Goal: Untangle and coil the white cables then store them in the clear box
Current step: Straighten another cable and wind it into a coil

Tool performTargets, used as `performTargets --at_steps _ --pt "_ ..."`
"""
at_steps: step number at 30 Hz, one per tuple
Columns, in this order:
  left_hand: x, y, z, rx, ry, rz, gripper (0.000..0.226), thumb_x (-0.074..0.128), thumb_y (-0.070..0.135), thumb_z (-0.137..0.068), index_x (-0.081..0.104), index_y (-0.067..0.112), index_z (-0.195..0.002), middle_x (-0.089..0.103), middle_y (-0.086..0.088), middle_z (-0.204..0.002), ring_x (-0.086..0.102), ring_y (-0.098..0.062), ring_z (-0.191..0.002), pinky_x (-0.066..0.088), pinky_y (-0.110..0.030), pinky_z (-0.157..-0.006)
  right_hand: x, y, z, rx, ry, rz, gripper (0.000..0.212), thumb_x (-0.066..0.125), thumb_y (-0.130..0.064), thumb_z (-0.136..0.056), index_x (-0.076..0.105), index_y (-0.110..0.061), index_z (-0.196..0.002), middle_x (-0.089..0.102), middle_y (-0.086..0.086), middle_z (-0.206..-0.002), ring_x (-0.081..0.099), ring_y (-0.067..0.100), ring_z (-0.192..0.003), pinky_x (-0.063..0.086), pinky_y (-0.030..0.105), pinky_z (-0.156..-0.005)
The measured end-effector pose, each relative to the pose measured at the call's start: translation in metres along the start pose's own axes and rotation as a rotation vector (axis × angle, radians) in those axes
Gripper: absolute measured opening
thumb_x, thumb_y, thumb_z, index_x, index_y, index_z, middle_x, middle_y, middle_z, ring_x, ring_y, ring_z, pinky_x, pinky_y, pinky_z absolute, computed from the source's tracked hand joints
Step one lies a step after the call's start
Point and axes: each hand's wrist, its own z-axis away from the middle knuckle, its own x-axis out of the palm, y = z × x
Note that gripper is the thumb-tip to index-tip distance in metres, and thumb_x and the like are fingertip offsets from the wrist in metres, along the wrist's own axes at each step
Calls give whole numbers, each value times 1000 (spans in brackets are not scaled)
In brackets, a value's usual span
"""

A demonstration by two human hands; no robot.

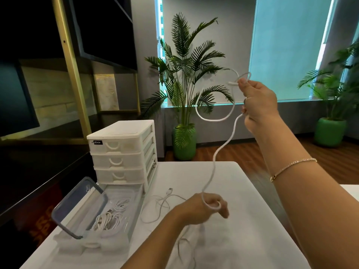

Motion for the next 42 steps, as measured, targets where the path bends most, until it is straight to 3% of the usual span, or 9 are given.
performTargets --at_steps 6,11,15,18,22,26,34,38,42 --pt "-44 6 13 5 337 477 46 33 22 -100 43 12 -57 43 8 -45 40 -10 -48 53 -37 -79 -27 75 2 185 44 146 19 54 -26 -92 63 -9 -89 44 -1 -68 36 10 -59 33 25 -56" --pt "-52 0 17 1 450 541 45 21 33 -102 47 12 -70 35 10 -37 36 -6 -35 46 -23 -53 -58 151 19 437 87 74 23 54 -18 -93 54 -12 -70 42 3 -64 33 13 -51 32 26 -49" --pt "-45 -9 12 -16 499 468 45 19 21 -102 51 11 -73 39 9 -36 40 -6 -39 50 -32 -69 -78 182 39 565 73 232 12 54 -12 -91 60 -3 -93 52 6 -71 44 15 -59 42 29 -58" --pt "-44 -10 8 -91 476 416 42 24 13 -99 57 11 -74 52 4 -50 49 -11 -57 48 -32 -79 -75 189 46 552 -43 535 28 53 -16 -91 61 5 -106 56 7 -73 51 20 -64 44 34 -65" --pt "-44 -7 4 -216 391 359 35 25 13 -101 60 14 -97 55 0 -64 49 -11 -62 42 -19 -64 -57 174 54 519 -366 1228 45 44 -35 -96 51 0 -123 57 15 -124 55 31 -113 46 36 -93" --pt "-42 -2 2 -300 390 412 33 26 18 -102 55 8 -114 41 -1 -57 36 -11 -53 36 -21 -52 -36 148 60 515 -486 1479 41 51 -38 -91 52 -10 -121 61 7 -103 67 24 -87 54 31 -72" --pt "-42 -5 9 -217 347 438 51 28 43 -99 50 12 -65 34 4 -45 26 -9 -44 29 -20 -43 -6 153 74 82 -730 729 54 52 -5 -91 42 -35 -135 51 -4 -134 48 16 -121 45 27 -97" --pt "-46 -9 13 -113 330 618 53 27 40 -100 45 11 -59 31 4 -42 23 -8 -39 24 -20 -40 -3 164 81 147 -693 510 18 44 -17 -96 61 -22 -99 65 -5 -94 60 16 -96 51 29 -89" --pt "-49 -16 14 -28 430 1057 44 29 33 -101 49 9 -69 33 4 -43 25 -6 -36 22 -18 -35 -8 168 84 82 -571 561 22 50 -26 -94 67 -13 -100 64 -4 -75 56 9 -69 48 22 -69"
